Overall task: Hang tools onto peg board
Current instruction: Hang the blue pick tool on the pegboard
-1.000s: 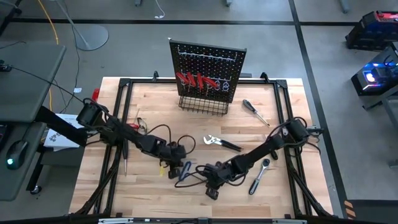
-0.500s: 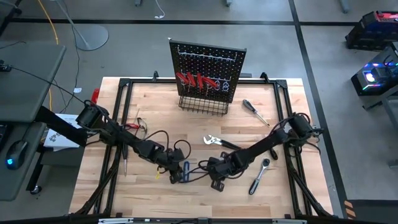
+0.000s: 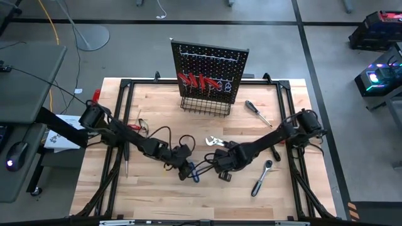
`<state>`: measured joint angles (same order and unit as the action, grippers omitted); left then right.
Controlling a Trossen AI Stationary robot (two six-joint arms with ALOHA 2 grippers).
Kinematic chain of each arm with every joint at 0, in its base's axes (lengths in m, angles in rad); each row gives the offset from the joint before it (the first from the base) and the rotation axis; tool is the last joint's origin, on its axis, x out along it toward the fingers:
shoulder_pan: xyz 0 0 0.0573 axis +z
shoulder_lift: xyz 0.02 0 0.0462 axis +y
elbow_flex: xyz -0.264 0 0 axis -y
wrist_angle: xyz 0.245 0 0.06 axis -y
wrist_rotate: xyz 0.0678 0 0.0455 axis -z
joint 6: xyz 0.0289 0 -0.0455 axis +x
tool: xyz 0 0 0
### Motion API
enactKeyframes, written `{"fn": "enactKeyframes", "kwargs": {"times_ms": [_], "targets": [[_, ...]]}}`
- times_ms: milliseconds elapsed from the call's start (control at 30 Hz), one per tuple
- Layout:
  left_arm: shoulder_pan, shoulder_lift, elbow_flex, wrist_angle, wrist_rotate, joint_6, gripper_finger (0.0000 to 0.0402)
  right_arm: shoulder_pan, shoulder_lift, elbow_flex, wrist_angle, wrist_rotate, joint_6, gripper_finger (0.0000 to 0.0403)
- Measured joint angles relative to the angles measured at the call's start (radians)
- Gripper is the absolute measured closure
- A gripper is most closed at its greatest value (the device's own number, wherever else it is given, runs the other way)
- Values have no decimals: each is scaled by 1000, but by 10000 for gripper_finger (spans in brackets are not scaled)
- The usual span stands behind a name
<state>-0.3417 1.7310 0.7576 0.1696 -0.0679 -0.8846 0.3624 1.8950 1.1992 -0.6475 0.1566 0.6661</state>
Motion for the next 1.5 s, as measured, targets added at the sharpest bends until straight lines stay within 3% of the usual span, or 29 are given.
{"fn": "enactKeyframes", "kwargs": {"times_ms": [100, 233, 533, 900, 1233, 1500], "targets": [[10, -46, 14, 5, 44, 45, 401, 1, -45, 0, -47, 0, -20, 403], [-5, -80, 17, 12, 1, 118, 401, 1, -116, 0, -94, 4, -24, 403], [-70, 15, 16, 77, -37, 205, 401, 1, -212, -89, -17, -44, 98, 403], [-98, 50, 16, 78, -135, 149, 401, 11, -240, -192, 212, -124, 235, 403], [-98, 66, 17, 65, -172, 186, 401, 11, -240, -193, 219, -131, 277, 403], [-109, 196, 26, 121, -181, 103, 401, 11, -240, -193, 237, -180, 323, 403]]}}
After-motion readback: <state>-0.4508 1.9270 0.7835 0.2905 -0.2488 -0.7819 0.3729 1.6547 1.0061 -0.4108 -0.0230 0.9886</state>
